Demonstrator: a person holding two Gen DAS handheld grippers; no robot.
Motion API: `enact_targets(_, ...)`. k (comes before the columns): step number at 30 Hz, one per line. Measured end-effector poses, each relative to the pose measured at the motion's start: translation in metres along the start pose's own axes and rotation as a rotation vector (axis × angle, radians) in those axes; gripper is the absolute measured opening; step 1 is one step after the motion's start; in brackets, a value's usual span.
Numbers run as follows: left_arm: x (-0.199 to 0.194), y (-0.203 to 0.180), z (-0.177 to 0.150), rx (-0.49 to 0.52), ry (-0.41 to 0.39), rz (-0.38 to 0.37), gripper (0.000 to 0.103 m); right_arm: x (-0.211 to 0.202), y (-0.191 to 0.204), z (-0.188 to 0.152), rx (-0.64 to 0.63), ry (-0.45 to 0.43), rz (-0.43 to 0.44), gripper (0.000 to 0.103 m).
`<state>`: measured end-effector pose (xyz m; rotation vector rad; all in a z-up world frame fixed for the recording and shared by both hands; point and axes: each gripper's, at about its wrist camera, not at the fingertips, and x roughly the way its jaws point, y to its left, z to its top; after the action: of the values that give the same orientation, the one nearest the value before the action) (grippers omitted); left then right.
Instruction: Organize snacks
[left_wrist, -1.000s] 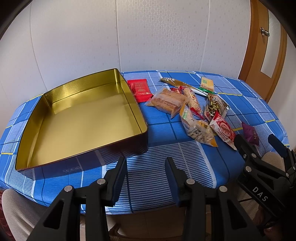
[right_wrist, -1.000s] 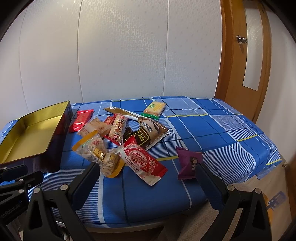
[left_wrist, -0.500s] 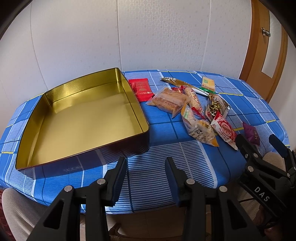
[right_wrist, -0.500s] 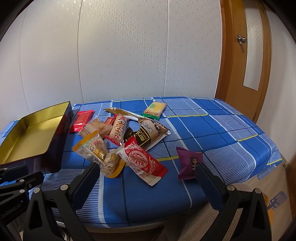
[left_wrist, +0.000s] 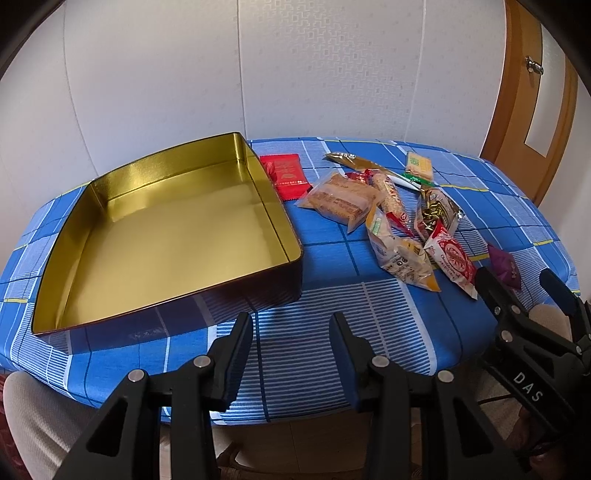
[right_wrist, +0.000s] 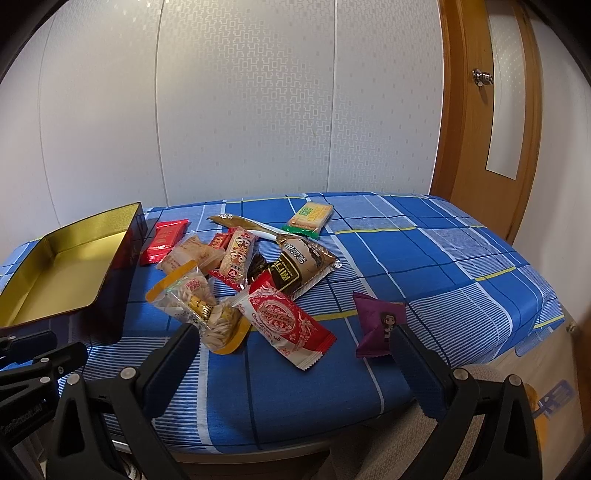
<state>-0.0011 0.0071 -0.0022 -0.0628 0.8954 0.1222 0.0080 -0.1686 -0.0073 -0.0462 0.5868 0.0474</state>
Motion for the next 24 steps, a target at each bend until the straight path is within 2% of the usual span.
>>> enact_targets(24, 0.0035, 0.0014, -0.0002, -0.010, 0.034, -0.016, 0.043, -0.0009, -0.0096, 0.0020, 0.053, -0.002, 0.013, 0.103)
